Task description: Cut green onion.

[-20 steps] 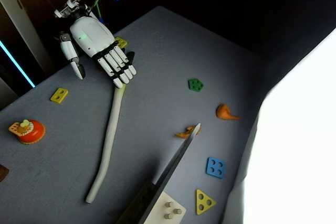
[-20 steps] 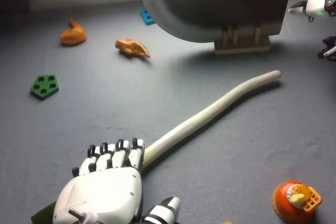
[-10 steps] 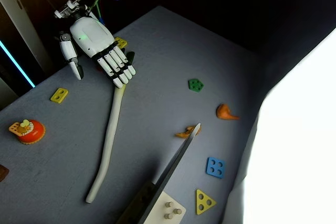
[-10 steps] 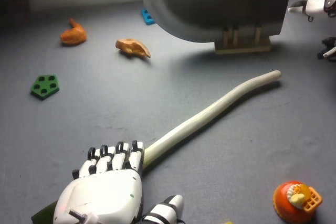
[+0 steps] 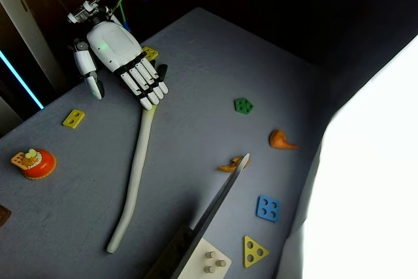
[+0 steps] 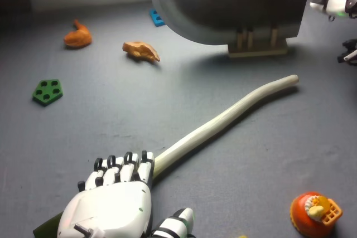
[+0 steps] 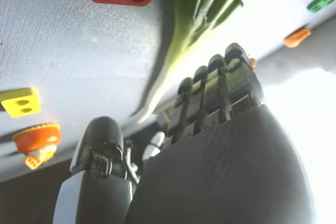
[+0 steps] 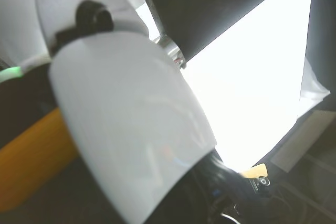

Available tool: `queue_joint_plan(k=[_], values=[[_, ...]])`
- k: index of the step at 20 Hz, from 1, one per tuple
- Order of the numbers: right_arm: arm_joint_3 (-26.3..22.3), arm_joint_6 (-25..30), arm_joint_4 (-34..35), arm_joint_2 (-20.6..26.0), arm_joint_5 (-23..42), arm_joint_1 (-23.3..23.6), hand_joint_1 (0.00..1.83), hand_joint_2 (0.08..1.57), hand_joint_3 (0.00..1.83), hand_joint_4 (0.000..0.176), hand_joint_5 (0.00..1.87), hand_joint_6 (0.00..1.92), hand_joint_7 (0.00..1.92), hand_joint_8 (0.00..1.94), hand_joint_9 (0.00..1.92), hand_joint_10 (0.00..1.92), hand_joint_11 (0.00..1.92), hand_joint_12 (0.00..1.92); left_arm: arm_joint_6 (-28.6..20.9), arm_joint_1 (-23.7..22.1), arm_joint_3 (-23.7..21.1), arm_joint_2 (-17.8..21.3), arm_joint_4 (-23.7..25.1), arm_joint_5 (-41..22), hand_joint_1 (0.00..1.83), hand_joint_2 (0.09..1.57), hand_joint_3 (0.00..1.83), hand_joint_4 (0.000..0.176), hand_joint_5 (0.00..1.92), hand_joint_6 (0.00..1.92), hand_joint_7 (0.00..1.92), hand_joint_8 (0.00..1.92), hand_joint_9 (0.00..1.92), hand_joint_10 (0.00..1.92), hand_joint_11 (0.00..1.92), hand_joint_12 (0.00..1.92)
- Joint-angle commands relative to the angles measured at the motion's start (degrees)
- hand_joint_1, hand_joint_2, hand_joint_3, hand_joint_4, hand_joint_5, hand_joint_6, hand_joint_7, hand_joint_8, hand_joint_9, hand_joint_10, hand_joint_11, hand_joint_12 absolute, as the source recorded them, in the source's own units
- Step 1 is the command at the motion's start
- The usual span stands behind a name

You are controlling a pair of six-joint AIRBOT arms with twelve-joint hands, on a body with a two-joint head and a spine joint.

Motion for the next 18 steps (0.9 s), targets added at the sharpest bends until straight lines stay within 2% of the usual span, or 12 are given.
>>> queue_joint_plan(k=[1, 2, 3, 4, 5, 6, 13, 15, 17, 18], values=[[0.55, 0.3, 1.2, 0.43, 6.82, 0.22, 1.14, 0.7, 0.98, 0.0, 0.92, 1.46, 1.44, 1.94, 1.52, 1.92, 1.6, 1.92, -0.01, -0.13, -0.1, -0.31, 4.47, 3.19, 0.17, 1.32, 0.0, 0.0, 0.0, 0.0, 0.01, 0.0, 0.0, 0.0, 0.0, 0.0], [0.55, 0.3, 1.2, 0.43, 6.9, 0.22, 1.14, 0.7, 0.98, 0.0, 0.92, 1.46, 1.44, 1.94, 1.52, 1.92, 1.6, 1.92, -0.01, -0.13, -0.1, -0.33, 4.47, 3.19, 0.17, 1.32, 0.0, 0.0, 0.0, 0.0, 0.01, 0.0, 0.0, 0.0, 0.0, 0.0], [0.55, 0.3, 1.2, 0.43, 6.98, 0.22, 1.45, 0.76, 0.8, 0.0, 1.15, 1.83, 1.56, 1.94, 1.64, 1.92, 1.7, 1.92, -0.01, -0.13, -0.11, -0.34, 4.48, 3.19, 0.16, 1.32, 0.0, 0.0, 0.0, 0.0, 0.0, 0.0, 0.0, 0.0, 0.0, 0.0], [0.55, 0.3, 1.2, 0.44, 7.03, 0.22, 1.57, 0.79, 0.75, 0.073, 1.27, 1.9, 1.62, 1.94, 1.68, 1.92, 1.75, 1.92, -0.01, -0.13, -0.13, -0.34, 4.48, 3.19, 0.17, 1.32, 0.0, 0.0, 0.0, 0.0, 0.0, 0.0, 0.0, 0.0, 0.0, 0.0], [0.55, 0.3, 1.2, 0.44, 7.14, 0.22, 1.61, 0.79, 0.77, 0.155, 1.36, 1.92, 1.65, 1.94, 1.71, 1.92, 1.78, 1.92, -0.01, -0.13, -0.14, -0.36, 4.48, 3.18, 0.16, 1.33, 0.0, 0.0, 0.0, 0.0, 0.0, 0.0, 0.0, 0.0, 0.0, 0.0], [0.55, 0.3, 1.2, 0.45, 7.23, 0.22, 1.61, 0.76, 0.8, 0.172, 1.37, 1.92, 1.66, 1.94, 1.73, 1.92, 1.81, 1.92, -0.01, -0.13, -0.14, -0.38, 4.48, 3.18, 0.16, 1.33, 0.0, 0.0, 0.0, 0.0, 0.0, 0.0, 0.0, 0.0, 0.0, 0.0], [0.57, -0.26, 1.2, 0.47, 8.76, 0.22, 1.57, 0.74, 0.84, 0.176, 1.25, 1.92, 1.59, 1.94, 1.65, 1.92, 1.71, 1.92, -0.01, -0.14, -0.07, -0.6, 4.48, 3.06, 0.18, 1.32, 0.0, 0.0, 0.0, 0.0, 0.0, 0.0, 0.0, 0.0, 0.0, 0.0], [0.56, -2.42, 1.99, 0.44, 9.47, 0.01, 1.6, 0.75, 0.82, 0.176, 1.27, 1.92, 1.6, 1.94, 1.66, 1.92, 1.72, 1.92, -0.01, -0.14, -0.08, -0.62, 4.48, 3.05, 0.16, 1.33, 0.0, 0.0, 0.0, 0.0, 0.0, 0.0, 0.0, 0.0, 0.0, 0.0], [0.58, -3.94, 3.9, 0.41, 10.52, -0.24, 1.58, 0.76, 0.81, 0.176, 1.23, 1.92, 1.6, 1.94, 1.66, 1.92, 1.72, 1.92, -0.01, -0.14, -0.07, -0.67, 4.48, 2.99, 0.23, 1.33, 0.0, 0.0, 0.0, 0.0, 0.0, 0.0, 0.0, 0.0, 0.0, 0.0], [0.58, -5.28, 4.94, 0.27, 11.31, -0.38, 1.58, 0.77, 0.76, 0.176, 1.29, 1.92, 1.58, 1.94, 1.64, 1.92, 1.69, 1.92, -0.01, -0.14, -0.06, -0.7, 4.48, 2.97, 0.27, 1.32, 0.0, 0.0, 0.0, 0.0, 0.0, 0.0, 0.0, 0.0, 0.0, 0.0]])
